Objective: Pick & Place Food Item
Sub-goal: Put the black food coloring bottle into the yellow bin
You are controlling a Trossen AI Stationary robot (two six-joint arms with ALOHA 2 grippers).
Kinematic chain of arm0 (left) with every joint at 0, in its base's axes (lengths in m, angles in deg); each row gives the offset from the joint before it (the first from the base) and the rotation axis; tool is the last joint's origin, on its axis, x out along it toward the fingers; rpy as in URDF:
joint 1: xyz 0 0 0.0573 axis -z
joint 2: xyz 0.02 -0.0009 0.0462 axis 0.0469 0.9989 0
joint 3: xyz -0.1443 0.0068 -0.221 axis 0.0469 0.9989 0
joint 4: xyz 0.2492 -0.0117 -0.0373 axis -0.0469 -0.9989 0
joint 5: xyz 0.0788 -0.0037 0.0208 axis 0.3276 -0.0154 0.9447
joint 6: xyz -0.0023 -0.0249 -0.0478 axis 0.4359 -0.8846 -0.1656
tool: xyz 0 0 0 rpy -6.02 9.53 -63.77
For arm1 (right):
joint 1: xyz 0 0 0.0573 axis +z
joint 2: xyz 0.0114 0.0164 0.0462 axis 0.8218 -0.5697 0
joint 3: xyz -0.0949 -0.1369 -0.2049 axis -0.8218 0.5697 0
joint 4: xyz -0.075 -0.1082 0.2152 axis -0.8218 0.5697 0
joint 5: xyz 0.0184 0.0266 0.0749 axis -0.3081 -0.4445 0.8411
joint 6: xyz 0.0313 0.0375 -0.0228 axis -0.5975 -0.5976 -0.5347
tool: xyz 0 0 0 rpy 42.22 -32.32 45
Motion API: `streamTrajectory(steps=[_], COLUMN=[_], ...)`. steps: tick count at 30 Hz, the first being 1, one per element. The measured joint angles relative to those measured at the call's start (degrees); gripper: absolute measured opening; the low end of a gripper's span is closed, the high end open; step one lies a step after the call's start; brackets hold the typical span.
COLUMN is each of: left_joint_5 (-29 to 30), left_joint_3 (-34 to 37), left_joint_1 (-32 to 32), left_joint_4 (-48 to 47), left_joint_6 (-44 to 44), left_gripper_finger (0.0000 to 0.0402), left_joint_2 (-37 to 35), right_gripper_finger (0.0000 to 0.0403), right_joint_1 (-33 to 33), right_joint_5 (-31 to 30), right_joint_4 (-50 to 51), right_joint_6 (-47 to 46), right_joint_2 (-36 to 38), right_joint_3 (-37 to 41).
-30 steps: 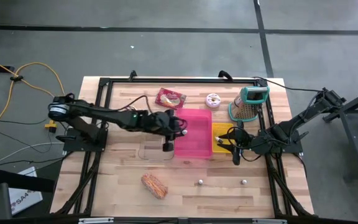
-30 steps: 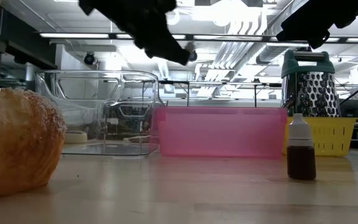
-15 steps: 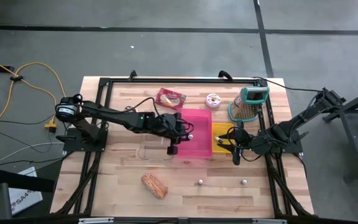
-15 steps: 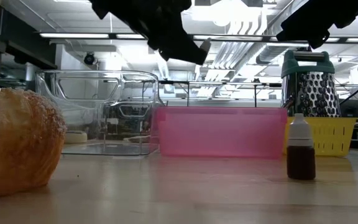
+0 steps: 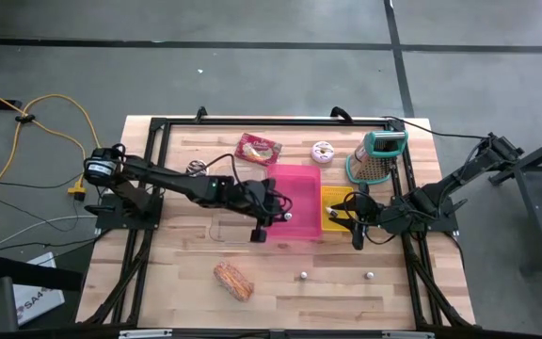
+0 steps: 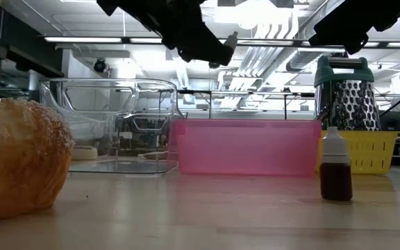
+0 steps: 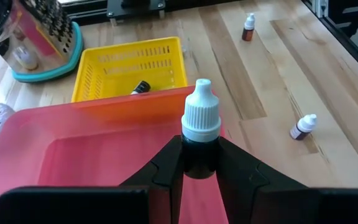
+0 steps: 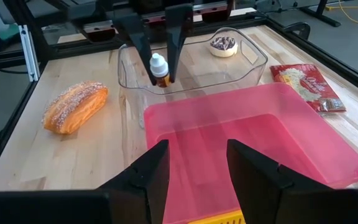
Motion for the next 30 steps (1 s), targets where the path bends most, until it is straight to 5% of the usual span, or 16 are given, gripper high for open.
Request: streamTrajectory(steps=[15, 30], left_joint_5=[0.04, 0.11], left_joint_3=[0.00, 0.02], left_joint_1=[0.41, 0.41], left_joint_4=[-0.02, 3.08], left_joint_6=[-0.99, -0.95], left_gripper_finger=[0.0074, 0.0074], left_joint_2=[0.00, 0.00], right_gripper_finger=[0.0149, 0.0149], right_joint_1=[0.00, -5.85], right_joint_5=[-0.09, 4.80], right_joint_4=[-9.92, -30.66], right_joint_6=[-0.26, 22.29], right_joint_2=[-0.10, -12.81], right_joint_3=[0.00, 0.00])
